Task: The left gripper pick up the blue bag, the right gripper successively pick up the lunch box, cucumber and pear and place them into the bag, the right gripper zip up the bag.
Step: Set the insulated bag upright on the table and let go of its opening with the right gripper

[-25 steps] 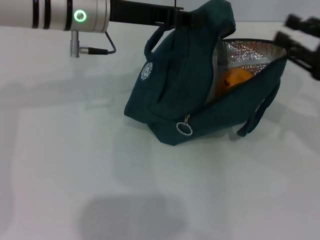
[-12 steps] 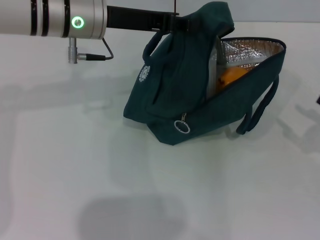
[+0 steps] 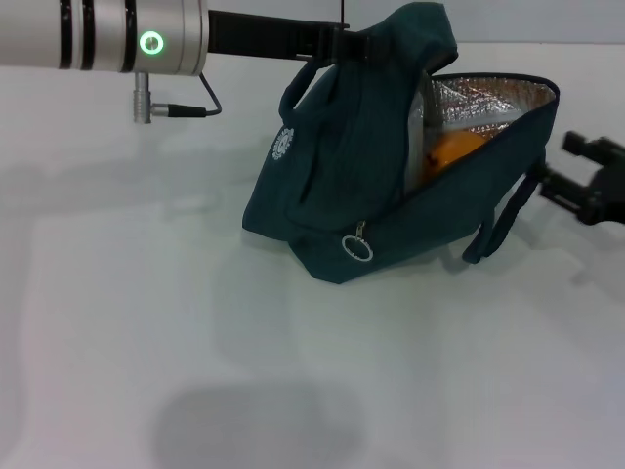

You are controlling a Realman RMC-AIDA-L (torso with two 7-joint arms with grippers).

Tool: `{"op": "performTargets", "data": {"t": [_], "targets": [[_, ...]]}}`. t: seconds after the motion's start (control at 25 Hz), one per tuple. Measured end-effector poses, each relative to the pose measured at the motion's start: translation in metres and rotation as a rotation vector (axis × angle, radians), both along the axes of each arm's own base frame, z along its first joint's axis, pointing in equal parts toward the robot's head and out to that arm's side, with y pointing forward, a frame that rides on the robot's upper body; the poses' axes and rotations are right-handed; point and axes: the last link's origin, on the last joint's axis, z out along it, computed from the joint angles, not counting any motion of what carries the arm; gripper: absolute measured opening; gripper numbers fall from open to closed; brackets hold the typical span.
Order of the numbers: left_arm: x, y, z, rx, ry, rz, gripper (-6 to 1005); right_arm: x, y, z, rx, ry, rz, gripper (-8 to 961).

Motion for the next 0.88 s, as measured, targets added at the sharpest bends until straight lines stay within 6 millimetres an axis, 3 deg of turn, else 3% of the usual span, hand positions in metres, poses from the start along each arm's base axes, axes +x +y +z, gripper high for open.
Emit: {"op": "performTargets", "data": {"t": [0.2,0.44,0.8,0.88], "targets": [[0.001,0.0,0.0,0.004,0.004,-0.012,60,-0.013,0.015,-0.022,-0.059,-0.087,0.007,631],[0.0,0.0,0.0,0.006,0.005,-0.015,60,-0.018,0.019,-0.024,-0.061,-0.101,0.024,601],[-0.008,-0.002,0.003,0.012,-0.006,0.009,61,-0.024,-0.009,0.007,0.012,0.03,0.183,471],[-0.01,-0.003,0.003,0.011,-0.007,0.013,61,-0.026,-0.017,0.015,0.023,0.048,0.227,307]]}}
